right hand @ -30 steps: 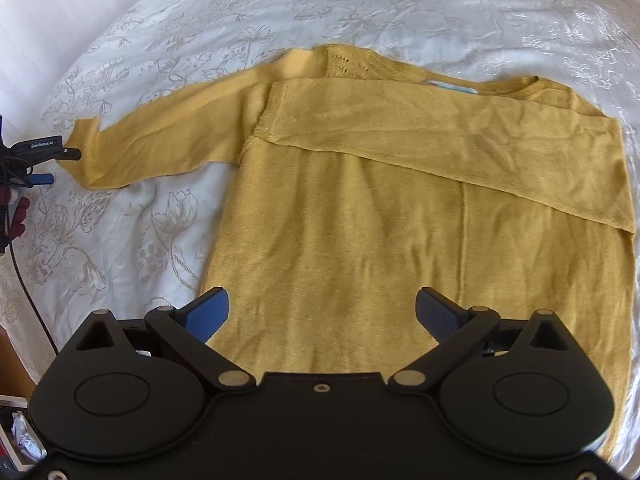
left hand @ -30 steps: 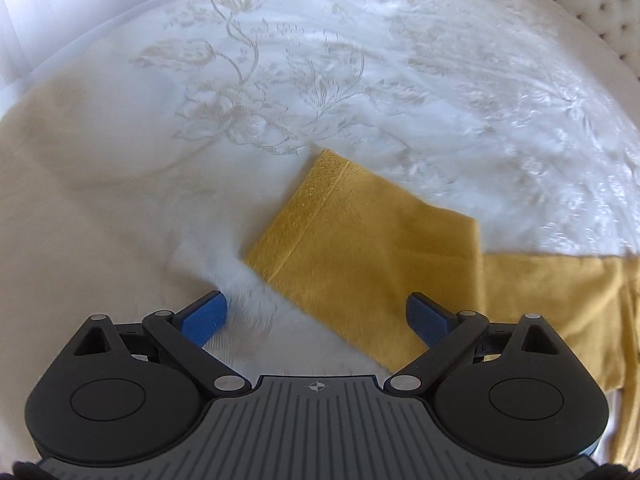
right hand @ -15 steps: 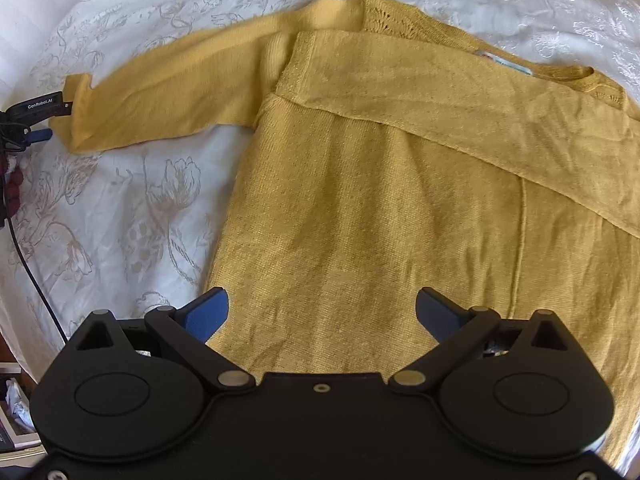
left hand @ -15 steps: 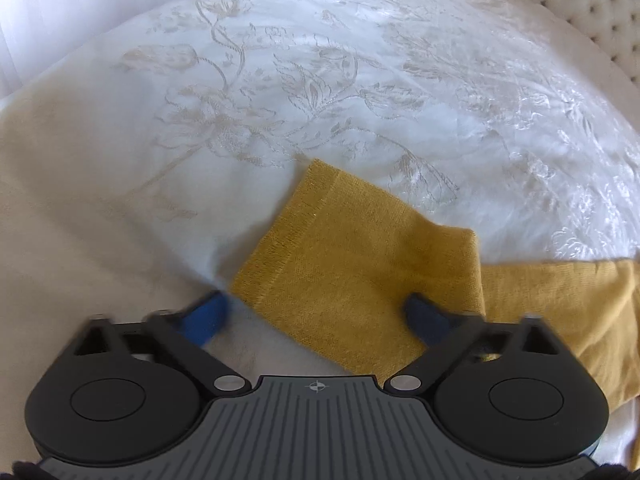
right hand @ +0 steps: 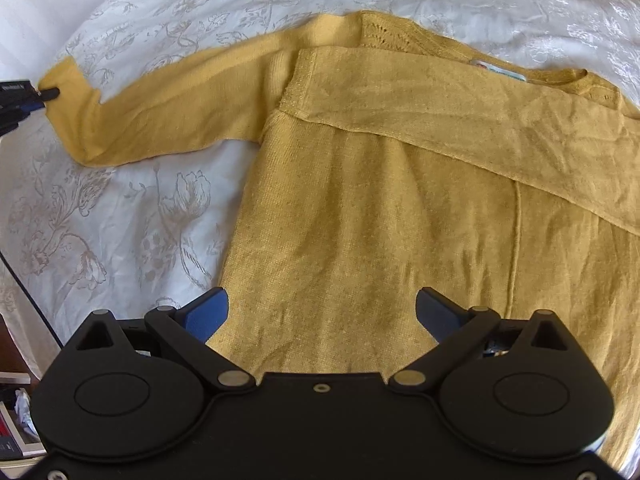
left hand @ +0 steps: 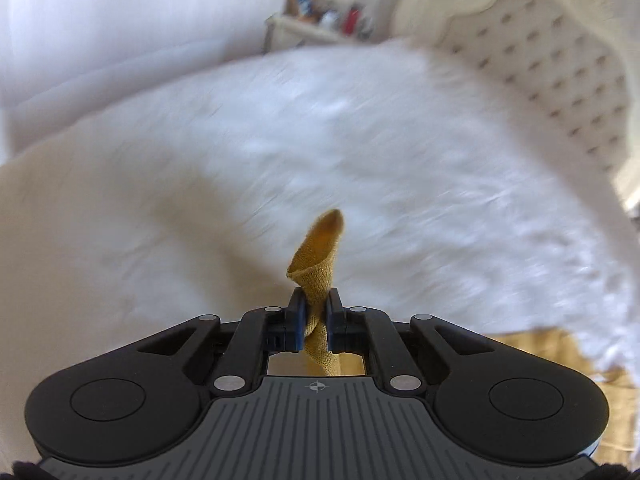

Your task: Fold small clothes

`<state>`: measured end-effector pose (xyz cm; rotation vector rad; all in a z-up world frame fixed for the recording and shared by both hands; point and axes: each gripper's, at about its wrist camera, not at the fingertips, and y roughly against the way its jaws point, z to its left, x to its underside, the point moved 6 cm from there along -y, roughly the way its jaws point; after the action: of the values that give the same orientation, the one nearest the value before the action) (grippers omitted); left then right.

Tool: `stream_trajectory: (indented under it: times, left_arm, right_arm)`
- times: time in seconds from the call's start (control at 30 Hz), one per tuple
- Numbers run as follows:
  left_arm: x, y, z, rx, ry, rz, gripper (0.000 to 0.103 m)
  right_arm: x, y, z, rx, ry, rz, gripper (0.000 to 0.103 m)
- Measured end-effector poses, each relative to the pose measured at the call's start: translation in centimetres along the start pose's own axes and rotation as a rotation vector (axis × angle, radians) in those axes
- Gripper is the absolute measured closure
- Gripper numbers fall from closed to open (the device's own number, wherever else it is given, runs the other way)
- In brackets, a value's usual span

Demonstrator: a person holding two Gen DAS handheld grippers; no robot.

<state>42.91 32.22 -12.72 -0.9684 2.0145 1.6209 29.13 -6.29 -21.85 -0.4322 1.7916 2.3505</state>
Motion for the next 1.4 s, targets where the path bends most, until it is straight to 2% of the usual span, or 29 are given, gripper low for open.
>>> stream_trajectory:
  times: [0.23,0.3,0.43,0.7,0.87,0.9,0.93,0.97,1.0,1.13,1.23,1.4]
  left_arm:
    - [-2.6,4.7,-9.3,0.176,-0.051,-0.114,0.094]
    - [-2.7,5.3,-12.9,0.235,-0.069,-0.125,0.094]
    - [-1.6,5.8,-20.4,0.306,-0.133,-0.146,0.094]
    - [4.3,3.3,-35.5,0.444,-0.194,-0.089,0.093]
    - [10.5,-0.1,-43.0,0.497,-0.26,0.023,0.092]
    - [11.6,-0.9,-44.0,0.495,-0.277,0.044,0.088]
    - [12.9,-1.2,-44.6,0.495,-0.29,0.075,0.082]
    - [13.8,-1.6,-45.1,0.493,-0.299,0.105,0.07]
    - [14.8,-1.9,-45.4,0.49,-0.307,0.13,0.063]
    - [17.5,-1.6,-44.8,0.454,-0.356,0.155,0.056]
    - [19.3,-1.5,-43.3,0.388,-0.388,0.189,0.052]
    - [21.1,-2.4,-36.4,0.2,-0.406,0.255,0.051]
  right_arm:
    - [2.2,1.1,-2.0,-0.046,-0.042,-0.033,0.003]
    - [2.9,1.6,-2.9,-0.061,-0.048,-0.043,0.003]
    - [4.3,2.8,-5.2,-0.085,-0.064,-0.069,0.003]
    - [6.5,6.6,-12.9,-0.092,-0.149,-0.153,0.003]
    - [7.3,7.9,-17.3,-0.082,-0.183,-0.177,0.003]
    - [7.4,8.1,-18.0,-0.082,-0.188,-0.178,0.003]
    - [7.5,8.2,-18.6,-0.082,-0.191,-0.18,0.003]
    - [7.6,8.4,-19.2,-0.082,-0.193,-0.183,0.003]
    - [7.6,8.5,-19.7,-0.082,-0.195,-0.185,0.003]
    - [7.5,8.8,-21.3,-0.08,-0.216,-0.199,0.003]
    - [7.0,8.9,-22.3,-0.087,-0.249,-0.22,0.003]
    - [4.8,9.0,-23.5,-0.081,-0.264,-0.262,0.003]
